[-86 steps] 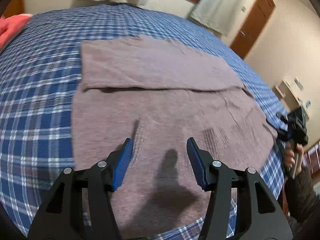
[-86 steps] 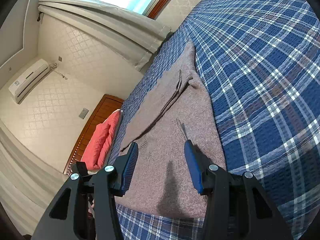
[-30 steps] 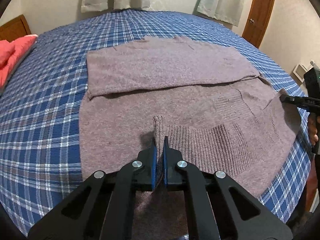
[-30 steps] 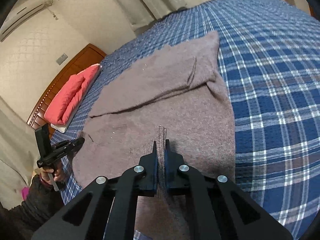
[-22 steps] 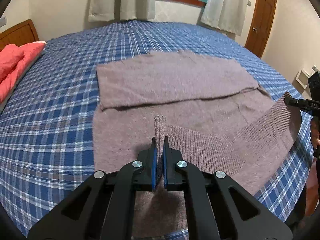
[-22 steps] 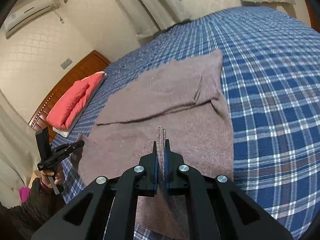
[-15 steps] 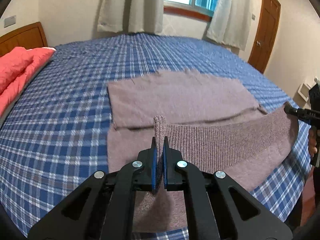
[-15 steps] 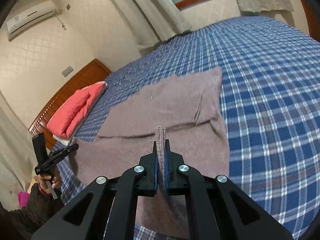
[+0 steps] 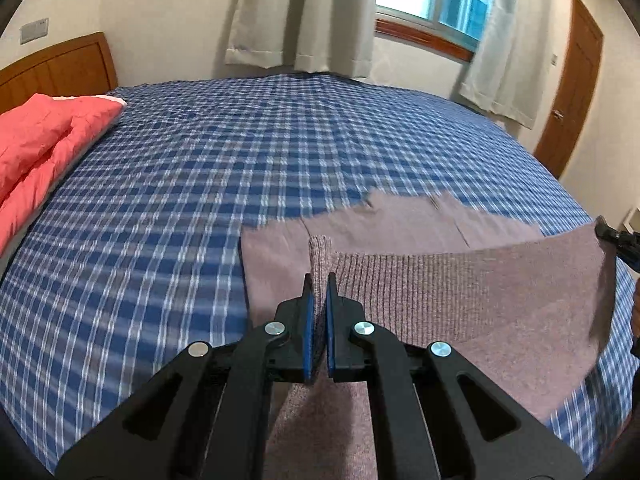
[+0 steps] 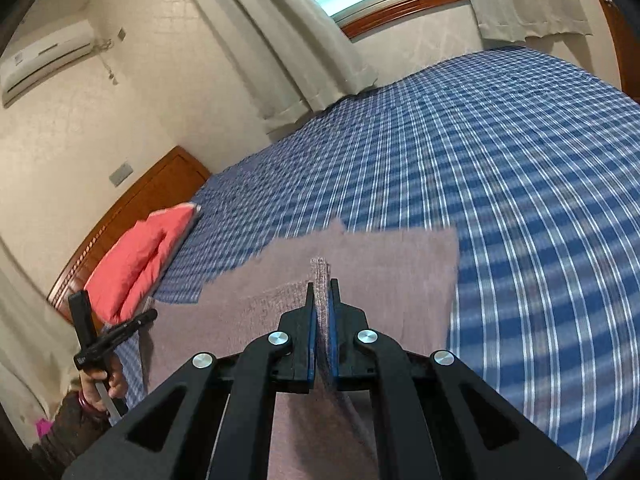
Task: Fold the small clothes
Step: 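Lift the hem with both grippers, fold it over the collar, and release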
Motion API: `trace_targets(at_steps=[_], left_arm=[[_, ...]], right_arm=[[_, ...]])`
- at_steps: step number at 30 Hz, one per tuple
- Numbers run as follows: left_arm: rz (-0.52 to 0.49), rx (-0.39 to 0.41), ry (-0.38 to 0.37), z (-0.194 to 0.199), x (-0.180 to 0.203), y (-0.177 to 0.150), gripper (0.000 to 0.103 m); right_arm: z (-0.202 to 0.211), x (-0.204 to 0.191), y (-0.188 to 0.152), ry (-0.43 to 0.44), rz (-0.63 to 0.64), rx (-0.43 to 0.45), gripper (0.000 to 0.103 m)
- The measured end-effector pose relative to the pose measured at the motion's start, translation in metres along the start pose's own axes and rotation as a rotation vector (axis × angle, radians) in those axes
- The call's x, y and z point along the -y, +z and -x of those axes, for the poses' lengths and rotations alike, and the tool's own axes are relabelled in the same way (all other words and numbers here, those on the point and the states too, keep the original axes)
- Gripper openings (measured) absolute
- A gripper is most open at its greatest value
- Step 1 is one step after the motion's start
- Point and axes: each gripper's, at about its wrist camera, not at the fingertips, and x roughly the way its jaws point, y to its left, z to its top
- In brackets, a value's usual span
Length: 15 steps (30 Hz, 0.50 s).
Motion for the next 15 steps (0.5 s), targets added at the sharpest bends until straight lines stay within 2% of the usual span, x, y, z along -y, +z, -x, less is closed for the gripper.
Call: trace_targets(at_steps=[4, 8, 15], left_arm=[[0.005, 0.021, 0.034, -0.031, -0.004, 0.032, 0.004], [0.01, 0.007, 0.067, -0.07, -0.004, 0.053, 0.004], [0.014, -0.083, 0.134, -0.142, -0.009, 0.041, 0.004]], right_arm=[[-0.031, 0.008, 0.03, -0.03, -0.029, 0.013, 0.004], [-0.069, 0.021, 0.048, -0.077, -0.049, -0.007, 0.004], [-0.132, 0.061, 0.042, -0.169, -0.121, -0.087, 0.004]])
